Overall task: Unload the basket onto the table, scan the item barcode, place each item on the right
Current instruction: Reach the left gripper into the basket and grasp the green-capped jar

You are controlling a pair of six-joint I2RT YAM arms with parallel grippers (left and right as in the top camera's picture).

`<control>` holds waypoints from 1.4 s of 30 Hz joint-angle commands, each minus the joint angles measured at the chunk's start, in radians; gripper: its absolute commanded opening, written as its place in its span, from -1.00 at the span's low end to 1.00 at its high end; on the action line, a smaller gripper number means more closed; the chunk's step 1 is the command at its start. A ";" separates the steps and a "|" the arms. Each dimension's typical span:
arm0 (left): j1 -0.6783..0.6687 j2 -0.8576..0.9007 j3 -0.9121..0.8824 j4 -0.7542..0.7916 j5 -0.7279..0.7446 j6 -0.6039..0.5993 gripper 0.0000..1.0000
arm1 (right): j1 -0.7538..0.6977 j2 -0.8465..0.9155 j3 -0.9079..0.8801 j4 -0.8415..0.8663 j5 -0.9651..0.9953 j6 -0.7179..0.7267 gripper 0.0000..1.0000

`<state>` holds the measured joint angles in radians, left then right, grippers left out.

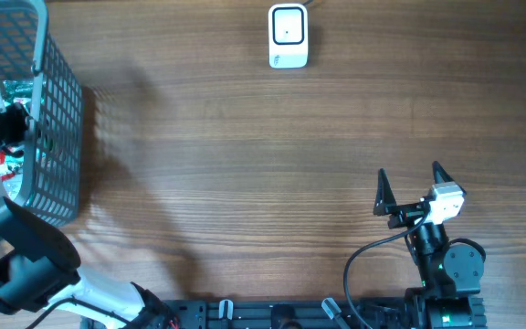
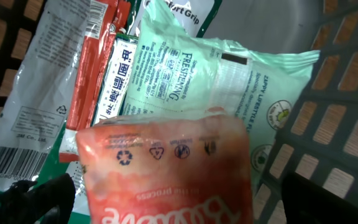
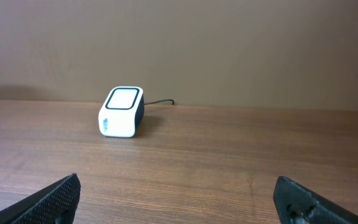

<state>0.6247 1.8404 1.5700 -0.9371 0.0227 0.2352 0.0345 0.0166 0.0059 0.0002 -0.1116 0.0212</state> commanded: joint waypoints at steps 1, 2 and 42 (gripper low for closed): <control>-0.006 0.013 -0.072 0.043 0.010 0.015 1.00 | 0.002 -0.003 -0.001 0.005 0.009 -0.002 0.99; -0.006 0.013 -0.084 0.054 0.010 0.013 1.00 | 0.002 -0.003 -0.001 0.005 0.009 -0.002 1.00; -0.003 -0.200 0.084 0.135 0.013 -0.086 0.37 | 0.002 -0.003 -0.001 0.005 0.009 -0.002 0.99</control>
<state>0.6228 1.7046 1.6249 -0.7879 0.0273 0.1703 0.0345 0.0166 0.0059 0.0002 -0.1116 0.0212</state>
